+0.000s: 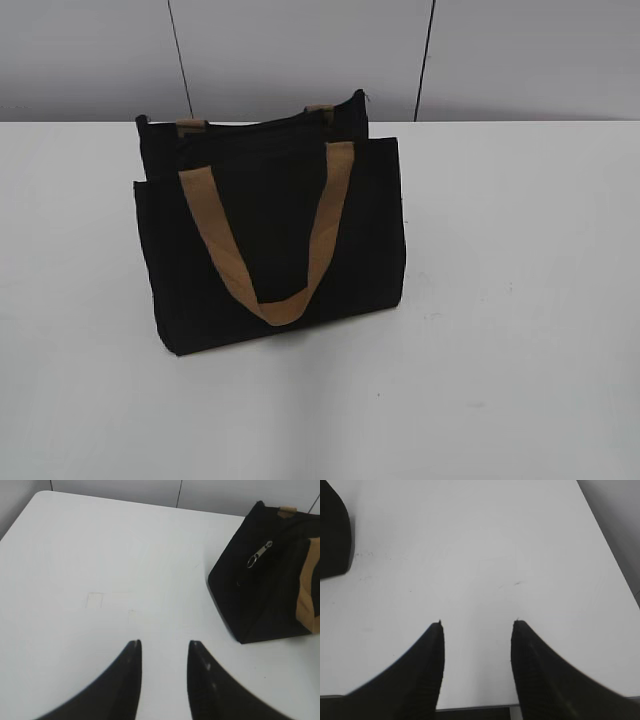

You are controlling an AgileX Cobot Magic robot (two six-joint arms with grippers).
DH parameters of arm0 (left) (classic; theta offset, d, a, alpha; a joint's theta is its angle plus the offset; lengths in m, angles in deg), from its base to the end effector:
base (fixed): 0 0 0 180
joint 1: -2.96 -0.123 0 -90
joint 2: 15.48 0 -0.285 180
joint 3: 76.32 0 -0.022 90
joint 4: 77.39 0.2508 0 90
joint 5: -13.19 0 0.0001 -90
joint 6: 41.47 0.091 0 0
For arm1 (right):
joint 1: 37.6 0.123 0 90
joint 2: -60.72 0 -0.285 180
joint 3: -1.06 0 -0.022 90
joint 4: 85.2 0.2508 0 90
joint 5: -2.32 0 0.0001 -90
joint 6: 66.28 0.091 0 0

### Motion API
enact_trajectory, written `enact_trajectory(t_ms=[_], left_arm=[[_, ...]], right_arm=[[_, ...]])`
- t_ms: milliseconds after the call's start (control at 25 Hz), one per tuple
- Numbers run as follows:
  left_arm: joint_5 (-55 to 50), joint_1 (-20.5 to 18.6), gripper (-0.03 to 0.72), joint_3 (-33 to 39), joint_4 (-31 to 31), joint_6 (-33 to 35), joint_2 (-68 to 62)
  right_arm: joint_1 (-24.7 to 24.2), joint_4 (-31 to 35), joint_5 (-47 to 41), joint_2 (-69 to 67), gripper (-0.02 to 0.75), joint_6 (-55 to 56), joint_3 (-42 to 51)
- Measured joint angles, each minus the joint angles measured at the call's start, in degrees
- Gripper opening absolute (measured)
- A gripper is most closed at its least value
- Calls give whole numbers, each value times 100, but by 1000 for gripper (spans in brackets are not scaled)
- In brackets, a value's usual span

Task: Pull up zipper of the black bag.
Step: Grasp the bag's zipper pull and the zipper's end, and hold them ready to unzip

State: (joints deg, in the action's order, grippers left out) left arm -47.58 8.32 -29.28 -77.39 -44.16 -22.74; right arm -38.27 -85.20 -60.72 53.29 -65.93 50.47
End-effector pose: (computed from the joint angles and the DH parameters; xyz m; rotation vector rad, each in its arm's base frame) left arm -0.0095 0.0009 0.2846 0.0468 2.0089 -0.0897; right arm -0.0058 0.0001 0.2700 0.0186 2.0922 -0.0034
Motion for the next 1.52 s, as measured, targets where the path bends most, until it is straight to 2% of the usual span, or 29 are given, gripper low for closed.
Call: enact_trajectory(t_ms=[1080, 1280, 1400, 1520], left_arm=[[0, 6, 242, 0, 0, 0, -18], [313, 104, 294, -190, -64, 237, -506], [946, 149, 348, -373, -199, 550, -990], [1720, 167, 391, -387, -613, 933, -1535]], right_arm=[[0, 0, 0, 0, 347, 0, 0], [0, 0, 0, 0, 347, 0, 0], [0, 0, 0, 0, 347, 0, 0], [0, 0, 0, 0, 347, 0, 0]])
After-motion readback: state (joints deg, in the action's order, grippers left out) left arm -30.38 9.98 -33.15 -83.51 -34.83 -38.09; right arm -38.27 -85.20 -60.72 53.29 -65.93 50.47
